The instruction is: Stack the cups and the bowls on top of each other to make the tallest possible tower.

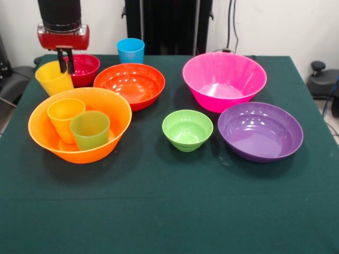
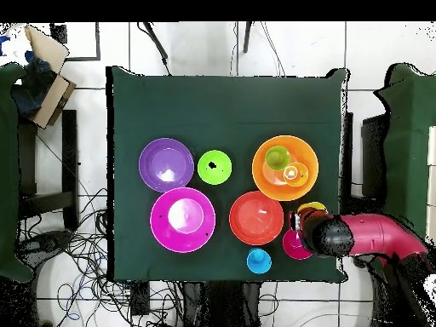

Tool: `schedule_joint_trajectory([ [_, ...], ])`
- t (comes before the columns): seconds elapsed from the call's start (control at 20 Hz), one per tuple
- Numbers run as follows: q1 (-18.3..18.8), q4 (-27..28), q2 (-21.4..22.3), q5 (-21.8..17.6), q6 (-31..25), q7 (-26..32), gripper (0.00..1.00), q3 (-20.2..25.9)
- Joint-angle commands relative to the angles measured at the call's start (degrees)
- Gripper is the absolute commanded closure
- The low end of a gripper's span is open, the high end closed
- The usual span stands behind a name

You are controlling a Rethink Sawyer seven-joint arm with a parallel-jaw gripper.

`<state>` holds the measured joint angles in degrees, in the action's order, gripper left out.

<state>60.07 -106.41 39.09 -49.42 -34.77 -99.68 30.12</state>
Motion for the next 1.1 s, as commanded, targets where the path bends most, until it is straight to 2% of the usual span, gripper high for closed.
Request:
schedule_joint_trajectory([
  [0.05, -1.0, 3.19, 2.11, 0.85, -7.57, 11.45, 1.0, 1.36],
  [0.3, -0.18, 2.73, 1.99, 0.22, -6.67, 11.17, 1.0, 1.7],
  [0.5, 0.4, 3.05, 0.25, 0.14, -5.69, 10.97, 1.0, 2.07],
  [1.1, 0.02, 2.05, 0.93, 0.12, -3.37, 9.02, 1.0, 2.92],
])
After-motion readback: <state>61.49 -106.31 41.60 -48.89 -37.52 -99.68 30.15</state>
